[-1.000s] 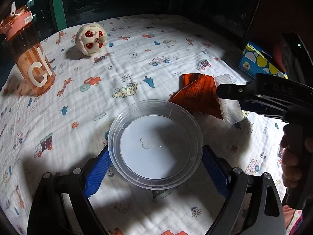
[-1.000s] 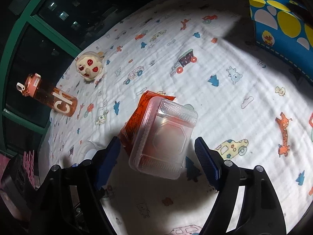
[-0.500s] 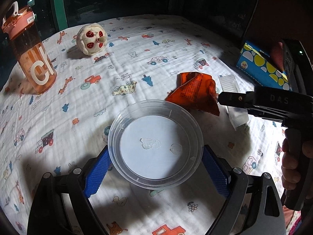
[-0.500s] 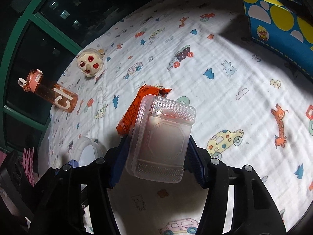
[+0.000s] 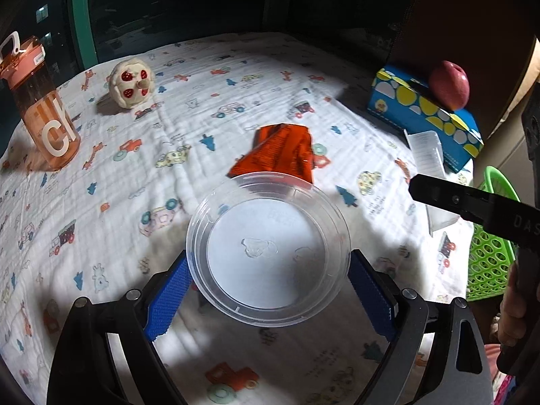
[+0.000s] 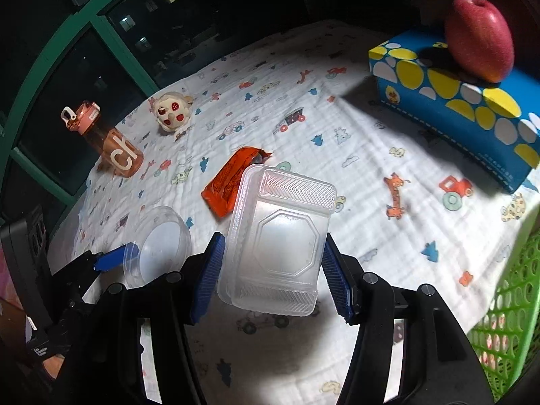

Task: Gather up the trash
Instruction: 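Carry the clear box and clear lid over the green basket with both tools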

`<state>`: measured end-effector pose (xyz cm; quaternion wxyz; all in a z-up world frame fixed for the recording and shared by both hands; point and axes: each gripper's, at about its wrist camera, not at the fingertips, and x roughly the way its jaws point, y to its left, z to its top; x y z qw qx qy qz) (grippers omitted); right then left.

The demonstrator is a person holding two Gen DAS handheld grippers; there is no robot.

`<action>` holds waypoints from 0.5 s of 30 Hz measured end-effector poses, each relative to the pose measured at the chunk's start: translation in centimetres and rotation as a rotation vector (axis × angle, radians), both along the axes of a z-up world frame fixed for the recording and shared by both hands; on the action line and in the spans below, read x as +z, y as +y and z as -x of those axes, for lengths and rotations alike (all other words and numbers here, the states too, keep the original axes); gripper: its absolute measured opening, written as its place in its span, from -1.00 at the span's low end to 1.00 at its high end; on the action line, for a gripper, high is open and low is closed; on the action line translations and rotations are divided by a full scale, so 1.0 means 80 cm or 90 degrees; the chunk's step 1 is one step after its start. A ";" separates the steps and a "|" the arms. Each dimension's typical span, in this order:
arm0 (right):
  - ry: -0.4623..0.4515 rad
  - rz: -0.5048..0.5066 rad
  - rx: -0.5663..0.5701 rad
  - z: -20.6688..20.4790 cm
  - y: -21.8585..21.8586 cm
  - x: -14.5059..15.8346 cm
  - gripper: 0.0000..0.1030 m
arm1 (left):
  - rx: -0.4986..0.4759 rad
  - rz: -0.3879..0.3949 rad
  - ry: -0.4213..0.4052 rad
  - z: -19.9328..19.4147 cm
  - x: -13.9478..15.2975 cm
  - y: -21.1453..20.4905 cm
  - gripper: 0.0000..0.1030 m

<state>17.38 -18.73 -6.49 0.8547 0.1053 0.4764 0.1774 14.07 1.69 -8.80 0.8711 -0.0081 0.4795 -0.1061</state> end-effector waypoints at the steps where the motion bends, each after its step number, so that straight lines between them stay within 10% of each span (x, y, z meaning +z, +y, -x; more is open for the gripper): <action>1: -0.008 0.005 -0.004 0.008 -0.007 0.004 0.11 | -0.004 0.001 -0.001 0.003 0.002 -0.005 0.70; 15: -0.052 0.041 -0.101 0.092 -0.116 0.038 0.12 | -0.076 0.016 -0.028 0.032 0.032 -0.092 0.70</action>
